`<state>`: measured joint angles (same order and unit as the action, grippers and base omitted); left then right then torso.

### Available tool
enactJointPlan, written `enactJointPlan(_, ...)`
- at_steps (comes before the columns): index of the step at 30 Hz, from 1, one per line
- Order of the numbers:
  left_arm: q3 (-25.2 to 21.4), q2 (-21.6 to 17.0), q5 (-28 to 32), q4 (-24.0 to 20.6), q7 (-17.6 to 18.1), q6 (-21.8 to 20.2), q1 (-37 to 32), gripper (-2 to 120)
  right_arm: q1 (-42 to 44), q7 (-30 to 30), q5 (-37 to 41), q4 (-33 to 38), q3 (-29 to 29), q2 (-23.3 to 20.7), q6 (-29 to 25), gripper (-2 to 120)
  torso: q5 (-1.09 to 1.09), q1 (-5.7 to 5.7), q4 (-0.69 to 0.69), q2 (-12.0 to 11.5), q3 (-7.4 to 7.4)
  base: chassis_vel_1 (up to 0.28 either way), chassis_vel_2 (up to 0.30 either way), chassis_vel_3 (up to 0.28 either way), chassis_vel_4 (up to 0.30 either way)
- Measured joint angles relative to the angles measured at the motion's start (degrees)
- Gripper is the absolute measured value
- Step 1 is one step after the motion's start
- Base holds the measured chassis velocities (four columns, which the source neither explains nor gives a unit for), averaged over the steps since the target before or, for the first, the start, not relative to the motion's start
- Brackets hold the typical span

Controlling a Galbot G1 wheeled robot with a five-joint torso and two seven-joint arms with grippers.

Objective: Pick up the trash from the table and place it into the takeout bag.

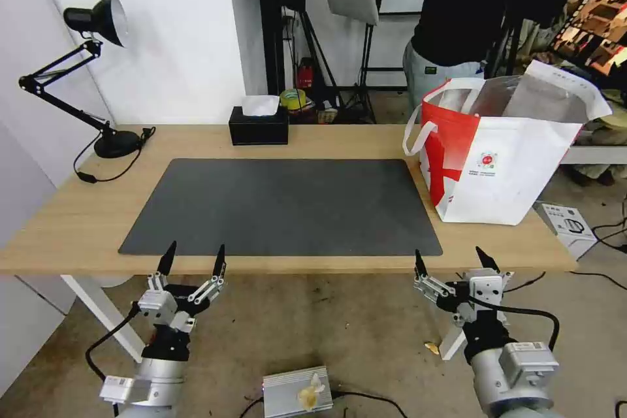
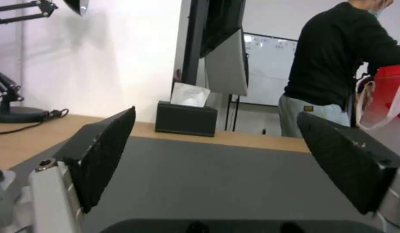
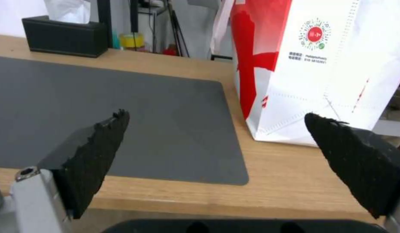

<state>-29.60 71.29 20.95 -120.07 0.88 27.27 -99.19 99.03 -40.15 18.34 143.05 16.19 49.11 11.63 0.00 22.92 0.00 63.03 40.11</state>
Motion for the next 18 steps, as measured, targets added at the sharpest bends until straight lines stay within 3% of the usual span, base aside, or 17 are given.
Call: enactJointPlan(18, -0.04, 0.0, -0.01, 0.11, 0.12, 0.03, -0.05, 100, 0.0, 0.0, 0.0, 0.0, 0.0, 0.0, 0.0, 100, 0.0, 0.0, 0.0, 0.0, 0.0, 0.0, 0.0, 0.0, 0.0)
